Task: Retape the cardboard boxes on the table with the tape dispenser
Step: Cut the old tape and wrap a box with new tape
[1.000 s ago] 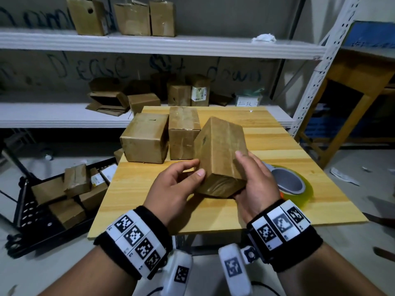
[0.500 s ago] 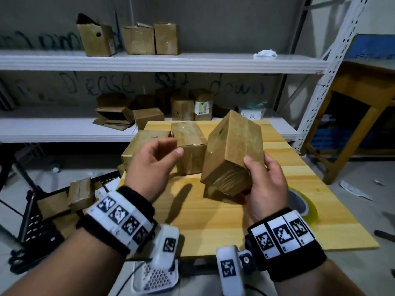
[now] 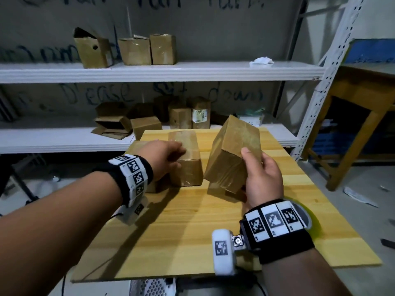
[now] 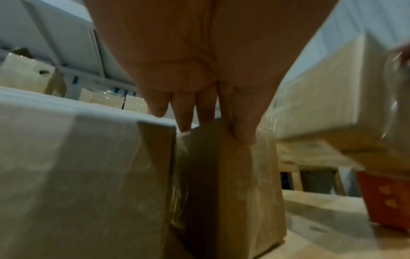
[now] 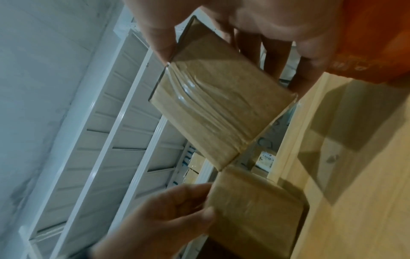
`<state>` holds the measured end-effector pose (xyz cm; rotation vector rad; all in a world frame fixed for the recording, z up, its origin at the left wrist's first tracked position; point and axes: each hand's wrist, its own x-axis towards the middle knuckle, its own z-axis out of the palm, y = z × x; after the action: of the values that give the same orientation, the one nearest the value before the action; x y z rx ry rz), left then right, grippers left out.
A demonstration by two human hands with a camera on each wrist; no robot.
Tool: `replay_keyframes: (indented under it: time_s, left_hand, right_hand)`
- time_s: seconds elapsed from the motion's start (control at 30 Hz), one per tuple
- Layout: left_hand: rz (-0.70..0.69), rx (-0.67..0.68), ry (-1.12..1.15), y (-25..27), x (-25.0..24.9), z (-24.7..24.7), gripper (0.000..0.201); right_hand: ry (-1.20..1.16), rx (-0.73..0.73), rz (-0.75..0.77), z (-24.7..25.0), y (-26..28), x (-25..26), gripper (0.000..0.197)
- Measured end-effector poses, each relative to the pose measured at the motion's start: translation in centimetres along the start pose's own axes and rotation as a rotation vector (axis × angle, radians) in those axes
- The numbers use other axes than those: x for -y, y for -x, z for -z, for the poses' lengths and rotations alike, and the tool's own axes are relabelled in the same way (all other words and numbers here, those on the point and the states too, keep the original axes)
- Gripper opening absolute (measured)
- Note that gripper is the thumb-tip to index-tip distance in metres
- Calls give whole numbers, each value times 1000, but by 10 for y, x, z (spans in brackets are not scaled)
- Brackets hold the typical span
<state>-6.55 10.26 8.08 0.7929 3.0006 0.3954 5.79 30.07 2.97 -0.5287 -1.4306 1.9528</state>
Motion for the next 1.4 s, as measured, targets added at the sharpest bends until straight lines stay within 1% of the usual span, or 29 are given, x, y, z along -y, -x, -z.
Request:
replay_keyframes:
  time_s: [0.07, 0.13, 0.17, 0.23, 0.33, 0.37, 0.43, 0.47, 0.5, 0.53, 0.57, 0.67, 0.7, 0.87, 0.97, 1.07, 1.13, 1.3, 1.33, 1.4]
  left_hand:
    - [-34, -2, 69, 7, 5, 4, 41]
    - [-88, -25, 103, 18, 7, 8, 25]
    - [-109, -44, 111, 23, 6, 9, 22]
    - [-136, -54, 63, 28, 4, 8, 28]
    - [-104, -20, -6, 26, 4, -1, 54]
    - [-88, -40, -18, 23, 4, -3, 58]
    - [-82, -91, -49, 19, 6, -5, 57]
    - [-87, -94, -62, 18, 7, -5, 55]
    - [-93, -85, -68, 17, 9, -3, 53]
    - [-95, -72, -63, 16, 10, -1, 51]
    - [-95, -60, -46, 17, 10, 1, 50]
    - [-114, -44, -4, 20, 12, 1, 48]
    - [-122, -36, 5, 21, 11, 0, 46]
    - [-173, -34, -16, 23, 12, 2, 37]
    - [-161, -41, -22, 22, 14, 1, 38]
    - [-161, -51, 26, 20, 17, 2, 36]
    - [-163, -45, 46, 21, 17, 1, 34]
    - [-153, -20, 75, 24, 18, -3, 39]
    - [-140, -33, 96, 25, 20, -3, 41]
    - [-72, -113, 186, 27, 24, 2, 46]
  right_hand:
    - [67, 35, 3, 2, -5, -1, 23]
    - [148, 88, 9, 3, -6, -3, 16]
    - [191, 116, 12, 2, -7, -7, 15]
    - [269, 153, 15, 0, -6, -14, 18]
    - [378, 180, 7, -5, -4, -25, 22]
    - [399, 196, -7, -5, -6, -27, 23]
    - [420, 219, -23, -4, -6, -27, 26]
    - [432, 226, -38, -4, -5, -25, 35]
    - [441, 222, -51, -2, -8, -25, 53]
    - [462, 218, -52, -2, -8, -25, 65]
    - [473, 216, -48, -1, -11, -26, 66]
    - [469, 255, -21, -1, -12, -26, 37]
    - [457, 262, -16, -1, -12, -28, 33]
    - [475, 232, -7, -6, -14, -32, 31]
    - [468, 224, 2, -8, -14, -34, 19]
    - [459, 193, -1, -11, -12, -35, 38]
    - [460, 166, -6, -12, -12, -36, 45]
    - [462, 169, 20, -15, -11, -40, 39]
    - [461, 175, 16, -14, -11, -38, 40]
    - [459, 174, 2, -13, -12, -36, 48]
